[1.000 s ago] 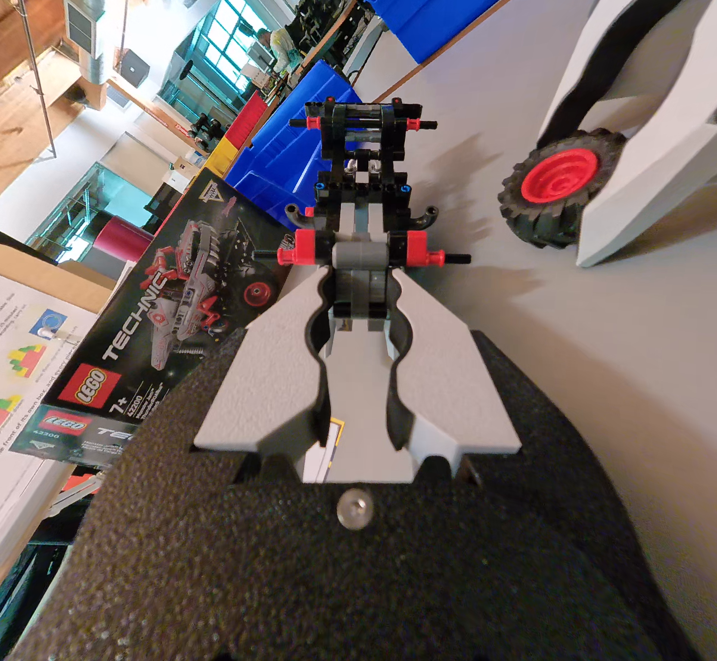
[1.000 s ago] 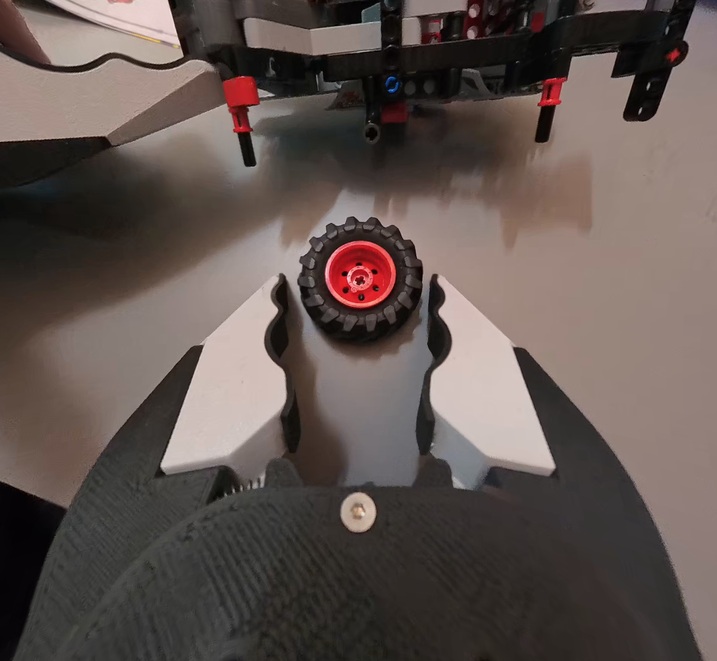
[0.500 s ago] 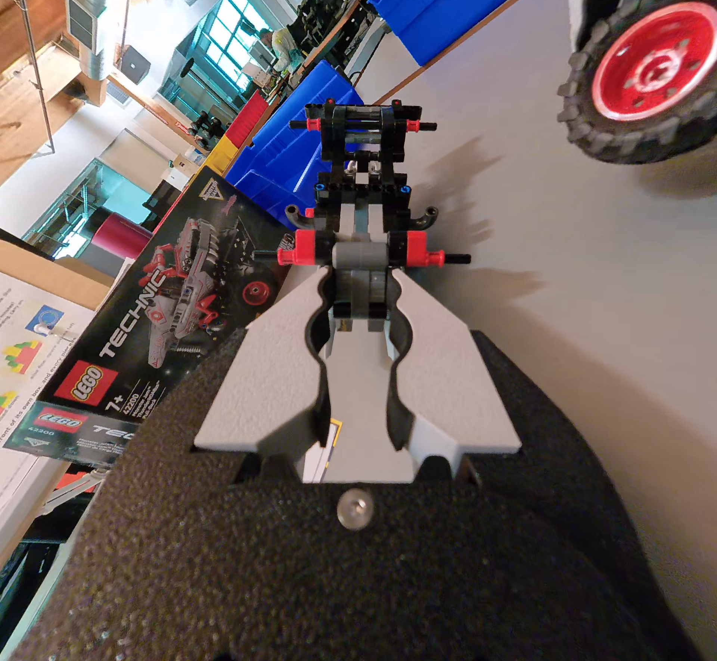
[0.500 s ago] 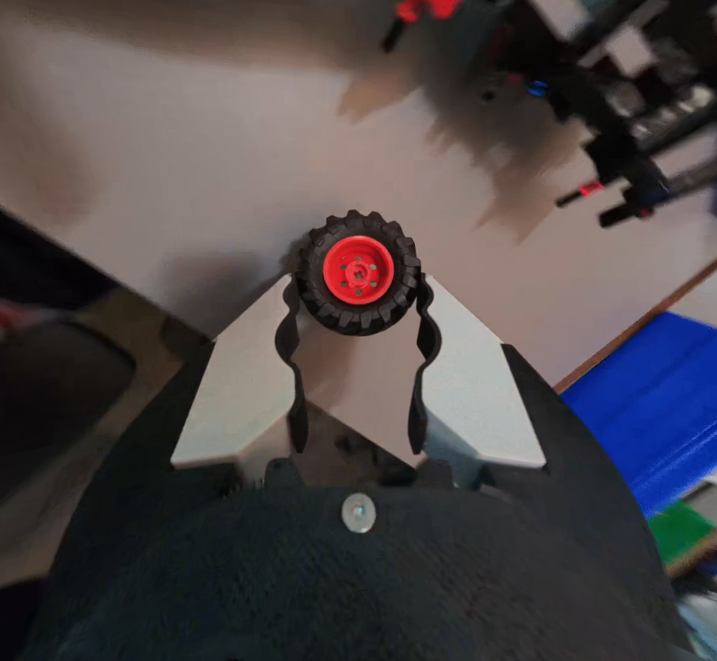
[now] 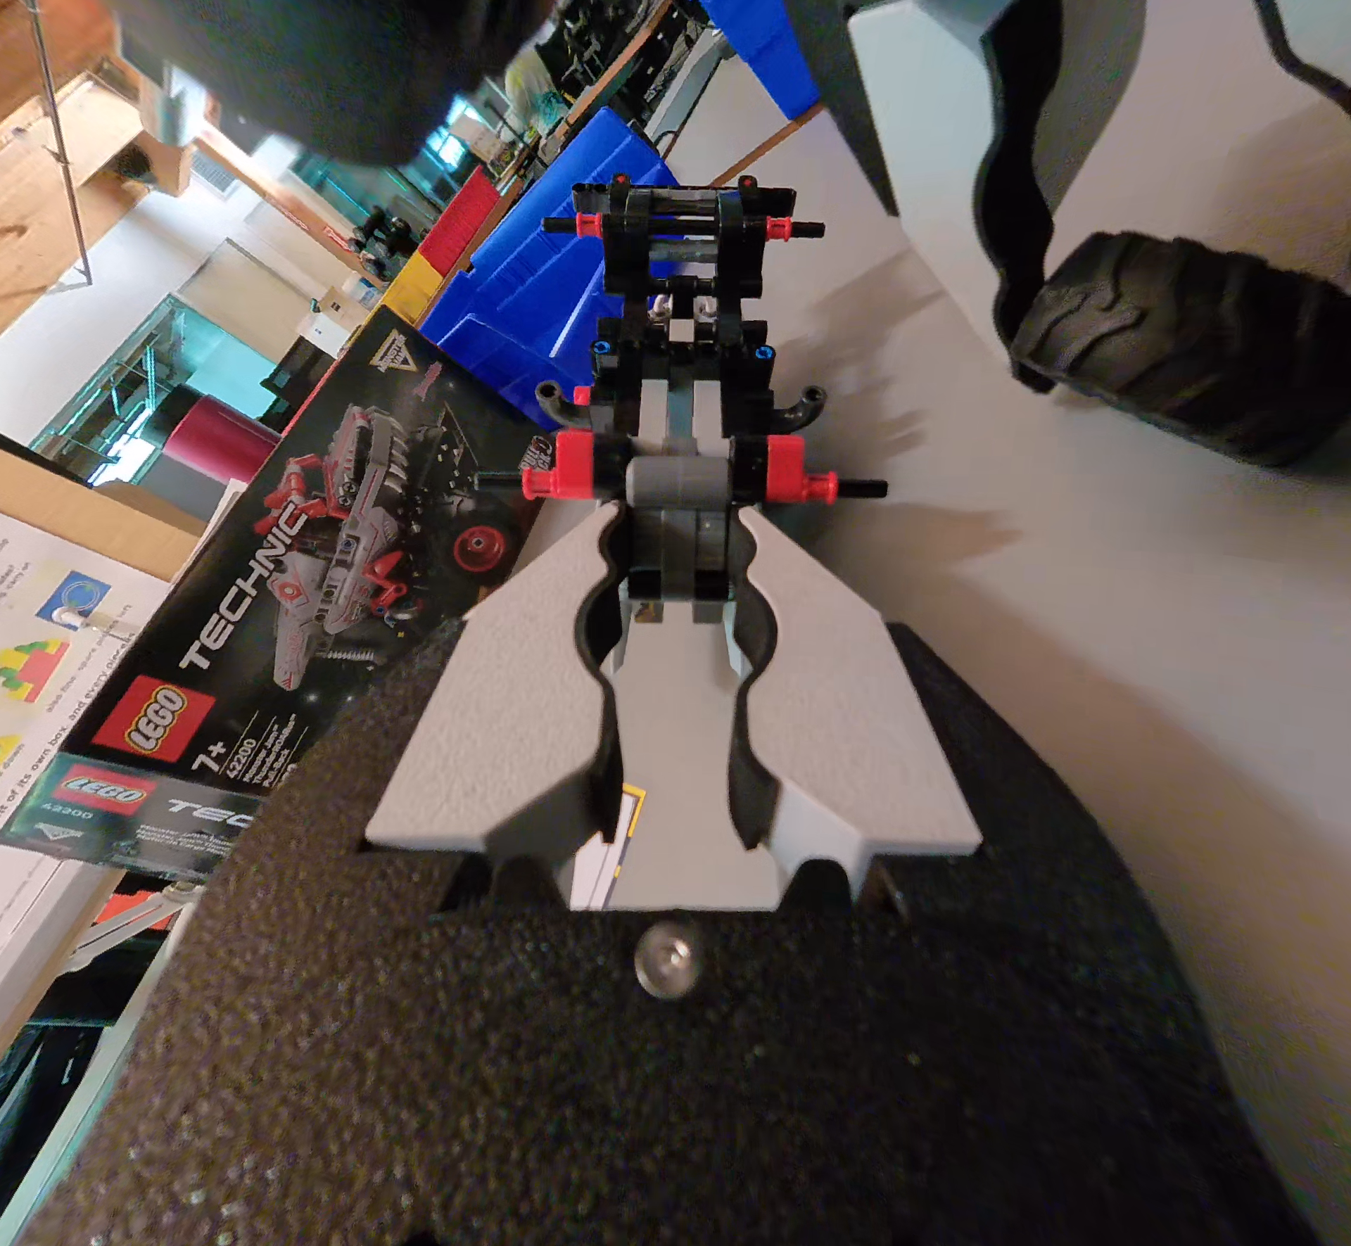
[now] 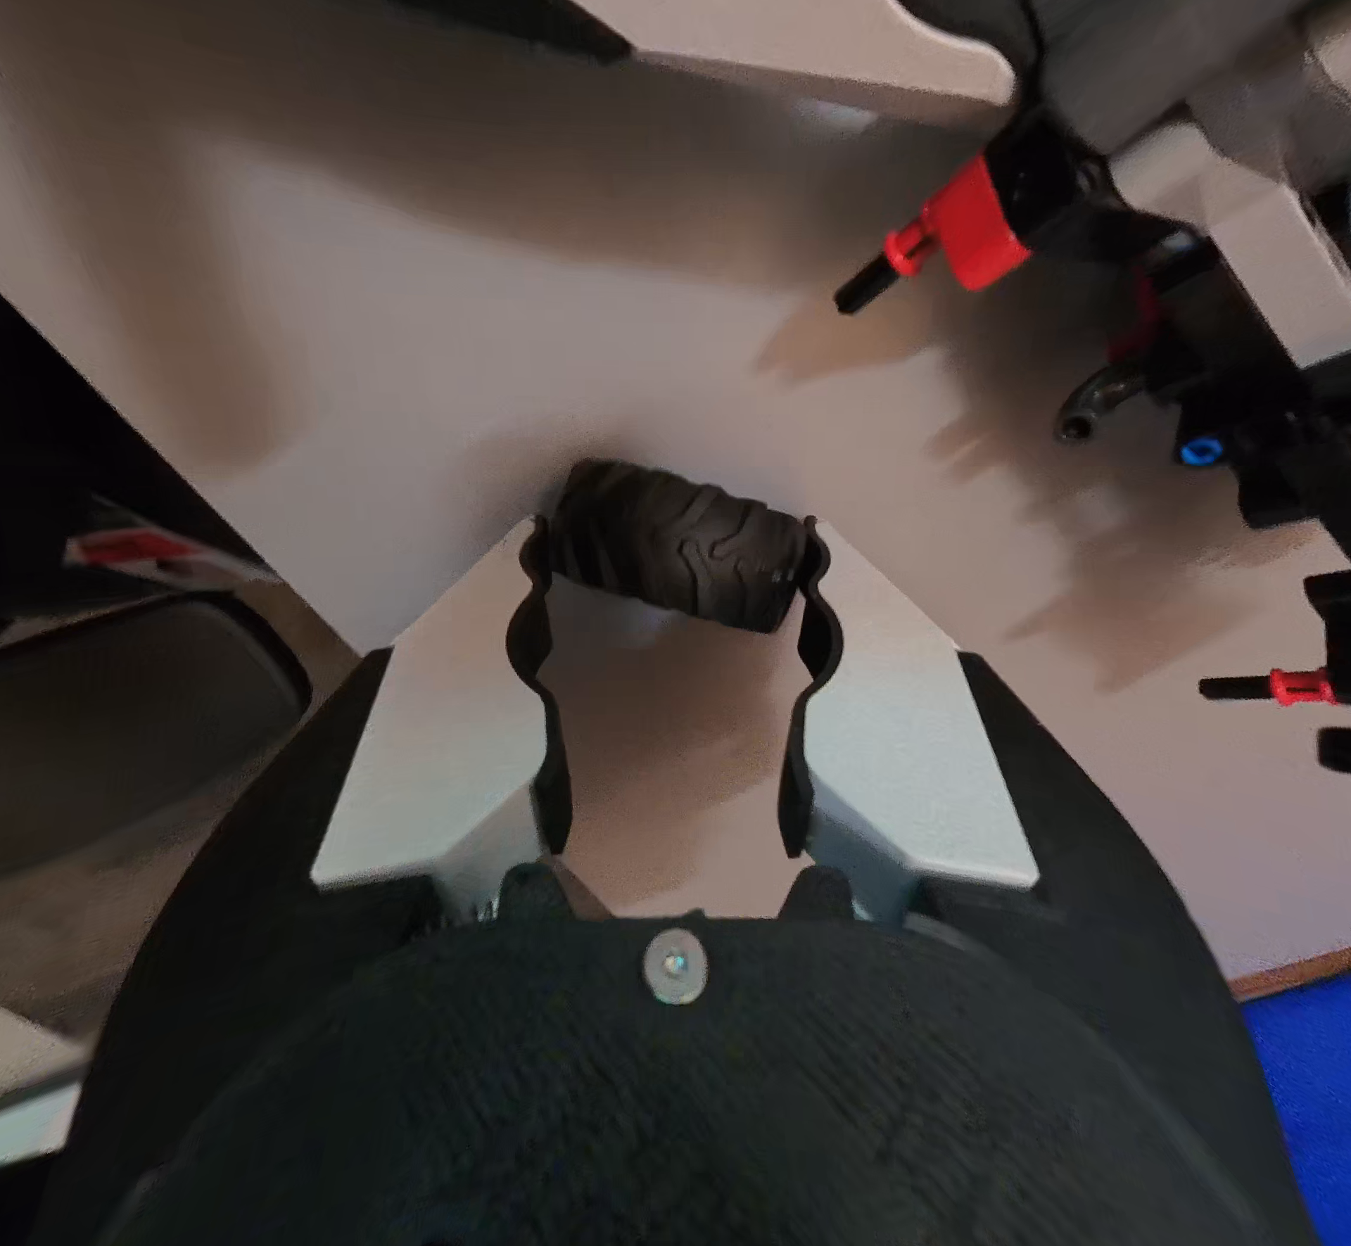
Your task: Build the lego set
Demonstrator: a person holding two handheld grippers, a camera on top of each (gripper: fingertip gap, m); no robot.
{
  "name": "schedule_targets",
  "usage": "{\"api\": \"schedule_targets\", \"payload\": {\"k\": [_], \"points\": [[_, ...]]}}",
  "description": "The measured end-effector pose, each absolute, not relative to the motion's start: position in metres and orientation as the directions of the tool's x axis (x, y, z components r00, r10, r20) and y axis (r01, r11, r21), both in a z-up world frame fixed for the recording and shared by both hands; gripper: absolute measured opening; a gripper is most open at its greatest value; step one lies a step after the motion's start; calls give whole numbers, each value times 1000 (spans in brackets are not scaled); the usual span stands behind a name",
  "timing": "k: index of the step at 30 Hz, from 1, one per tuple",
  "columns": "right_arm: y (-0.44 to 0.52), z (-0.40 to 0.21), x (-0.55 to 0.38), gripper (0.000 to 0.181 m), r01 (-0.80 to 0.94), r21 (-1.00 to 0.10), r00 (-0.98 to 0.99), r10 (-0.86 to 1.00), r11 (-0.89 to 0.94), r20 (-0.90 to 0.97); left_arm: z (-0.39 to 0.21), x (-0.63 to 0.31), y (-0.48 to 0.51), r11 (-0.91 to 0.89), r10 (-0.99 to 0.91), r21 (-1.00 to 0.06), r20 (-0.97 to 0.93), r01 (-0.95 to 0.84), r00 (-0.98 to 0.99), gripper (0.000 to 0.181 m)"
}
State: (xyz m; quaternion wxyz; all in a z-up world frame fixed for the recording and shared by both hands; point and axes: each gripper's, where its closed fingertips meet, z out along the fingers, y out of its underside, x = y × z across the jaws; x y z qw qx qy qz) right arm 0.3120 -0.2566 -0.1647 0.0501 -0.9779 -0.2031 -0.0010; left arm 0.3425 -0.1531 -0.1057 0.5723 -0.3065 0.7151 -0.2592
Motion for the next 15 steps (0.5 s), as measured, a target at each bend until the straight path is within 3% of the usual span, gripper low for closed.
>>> {"api": "schedule_targets", "payload": {"k": [5, 15], "points": [[-253, -164, 321, 66, 334, -219, 942, 319, -917, 102, -106, 343, -153, 678, -735, -721, -659, -144, -158, 23], [-260, -166, 315, 73, 107, -386, 994, 101, -917, 35, -107, 343, -155, 684, -729, -715, -666, -143, -158, 23]]}}
